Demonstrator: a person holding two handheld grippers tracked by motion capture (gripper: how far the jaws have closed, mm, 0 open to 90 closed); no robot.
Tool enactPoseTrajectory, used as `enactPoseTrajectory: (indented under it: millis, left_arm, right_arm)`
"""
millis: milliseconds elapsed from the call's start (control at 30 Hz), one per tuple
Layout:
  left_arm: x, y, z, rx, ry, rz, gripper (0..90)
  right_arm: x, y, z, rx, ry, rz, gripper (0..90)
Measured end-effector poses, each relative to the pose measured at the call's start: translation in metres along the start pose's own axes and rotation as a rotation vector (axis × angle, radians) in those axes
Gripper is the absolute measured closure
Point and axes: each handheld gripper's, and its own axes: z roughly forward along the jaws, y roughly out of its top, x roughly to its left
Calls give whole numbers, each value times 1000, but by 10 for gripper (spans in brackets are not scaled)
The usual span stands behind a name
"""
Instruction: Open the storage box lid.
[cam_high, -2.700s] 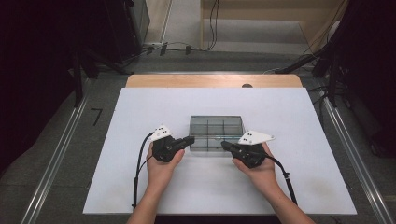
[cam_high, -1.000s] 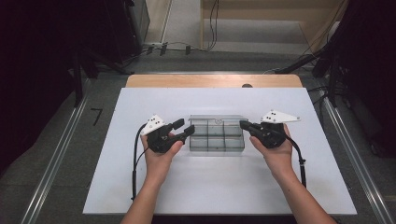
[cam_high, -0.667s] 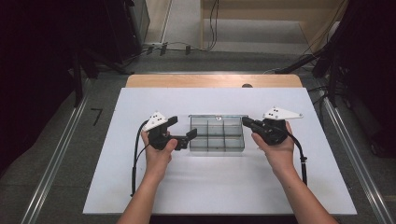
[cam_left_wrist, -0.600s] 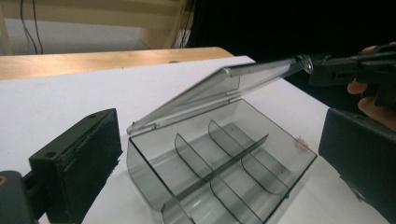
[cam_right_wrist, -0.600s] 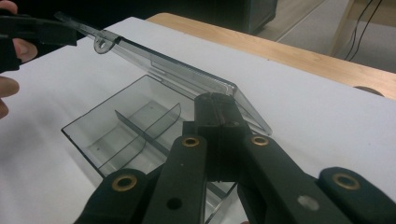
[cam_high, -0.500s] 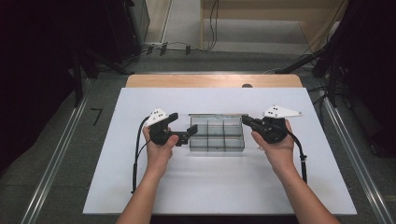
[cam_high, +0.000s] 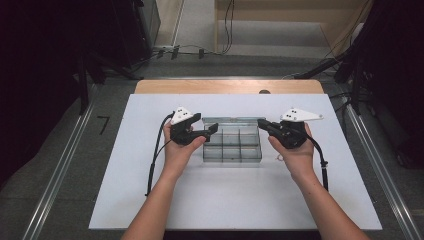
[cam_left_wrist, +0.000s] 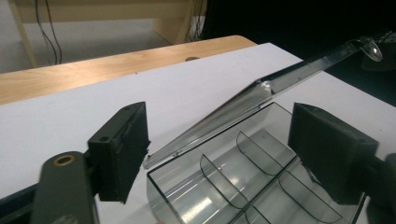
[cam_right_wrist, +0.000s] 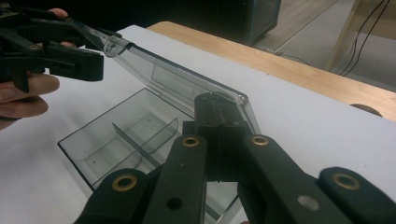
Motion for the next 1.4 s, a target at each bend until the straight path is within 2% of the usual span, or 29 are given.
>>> enactPoseTrajectory:
  millis: [167, 400, 500, 567, 633, 667, 733, 767, 867, 1033, 1267, 1333, 1400]
  left_arm:
    - [-1, 2, 1, -21, 22, -11, 311]
    - [3, 3, 2, -33, -5, -37, 407]
    - [3, 3, 3, -34, -15, -38, 428]
    - [4, 3, 3, -37, -19, -36, 438]
    - [6, 3, 3, -39, -27, -41, 450]
    - [7, 3, 3, -41, -28, -44, 456]
    - [8, 4, 3, -42, -32, -46, 469]
    - [9, 4, 3, -41, -33, -47, 475]
    - [10, 4, 3, -45, -34, -51, 483]
    - [12, 4, 4, -51, -34, -61, 497]
    - [15, 7, 6, -52, -32, -75, 516]
    - [16, 8, 7, -53, -31, -80, 521]
    - [18, 9, 8, -53, -31, -85, 528]
  right_arm:
    - [-3, 1, -4, -11, -3, 2, 878]
    - [-8, -3, -13, -17, -1, -10, 878]
    - [-14, -6, -18, -22, 6, 4, 876]
    - [-19, -8, -21, -27, 11, 17, 843]
    - [-23, -9, -22, -32, 23, 22, 773]
    - [-24, -9, -22, -32, 28, 25, 709]
    - [-24, -8, -20, -37, 22, 18, 564]
    - [-25, -8, -18, -37, 33, 22, 502]
    - [-29, -9, -10, -36, 75, 44, 241]
    - [-33, -11, 3, -25, 106, 48, 16]
    - [-39, -10, 22, 16, 115, 63, 0]
    - [-39, -8, 26, 12, 118, 44, 0]
    - [-37, -6, 29, -2, 100, 29, 48]
